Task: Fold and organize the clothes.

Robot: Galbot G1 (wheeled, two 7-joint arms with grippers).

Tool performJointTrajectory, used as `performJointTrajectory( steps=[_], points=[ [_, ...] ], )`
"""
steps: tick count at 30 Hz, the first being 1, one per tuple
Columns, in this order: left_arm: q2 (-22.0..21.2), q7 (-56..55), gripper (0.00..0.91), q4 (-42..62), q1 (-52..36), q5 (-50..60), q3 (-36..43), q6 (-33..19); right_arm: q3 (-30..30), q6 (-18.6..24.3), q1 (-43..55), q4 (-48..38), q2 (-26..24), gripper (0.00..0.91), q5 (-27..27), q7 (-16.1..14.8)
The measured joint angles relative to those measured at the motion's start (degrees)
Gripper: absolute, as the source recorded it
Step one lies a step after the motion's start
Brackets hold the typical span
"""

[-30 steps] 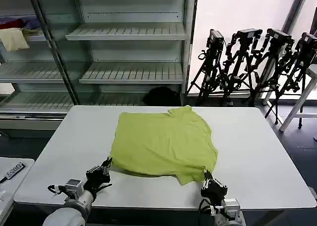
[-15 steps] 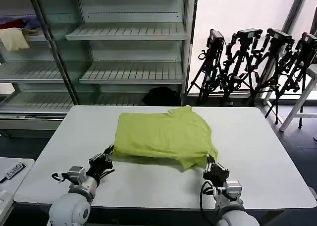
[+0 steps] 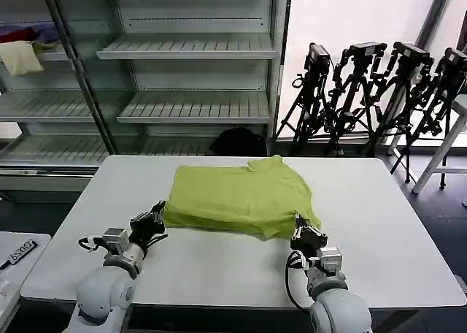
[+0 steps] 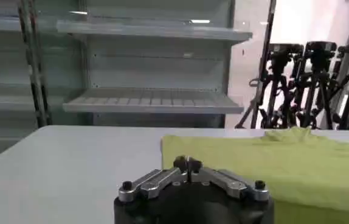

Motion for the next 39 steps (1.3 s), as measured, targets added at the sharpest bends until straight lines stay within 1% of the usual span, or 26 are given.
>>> performJointTrajectory(
  steps=[18,19,20,21,29,39],
  points=[
    [-0.74,0.65,0.01,6.96,-3.06,4.61,0.85,-1.08,-0.87,-0.19,8.28,-9.77,0.52,0.0,-3.09,-1.21],
    [-0.76,0.71,0.091,7.24,-3.18,4.78,0.88,-1.18,-0.9,-0.19,8.66,-10.19,0.62,0.907,-3.24,-1.18],
    [-0.8,0.79,0.474,7.44,-3.25,4.89,0.9,-1.23,-0.9,-0.19,9.03,-10.57,0.71,0.907,-3.42,-1.17],
    [-0.8,0.89,0.907,7.64,-3.31,4.99,0.92,-1.29,-0.87,-0.13,9.4,-10.95,0.81,0.907,-3.63,-1.14],
    [-1.04,0.84,0.907,8.1,-3.43,6.09,1.09,-2.46,0.41,0.08,10.48,-11.73,0.54,0.907,-4.33,-0.82],
    [-1.07,0.03,0.907,7.24,-2.64,6.59,1.22,-3.12,4.09,0.25,6.62,-8.84,-0.74,0.907,-4.71,-2.73]
  ],
)
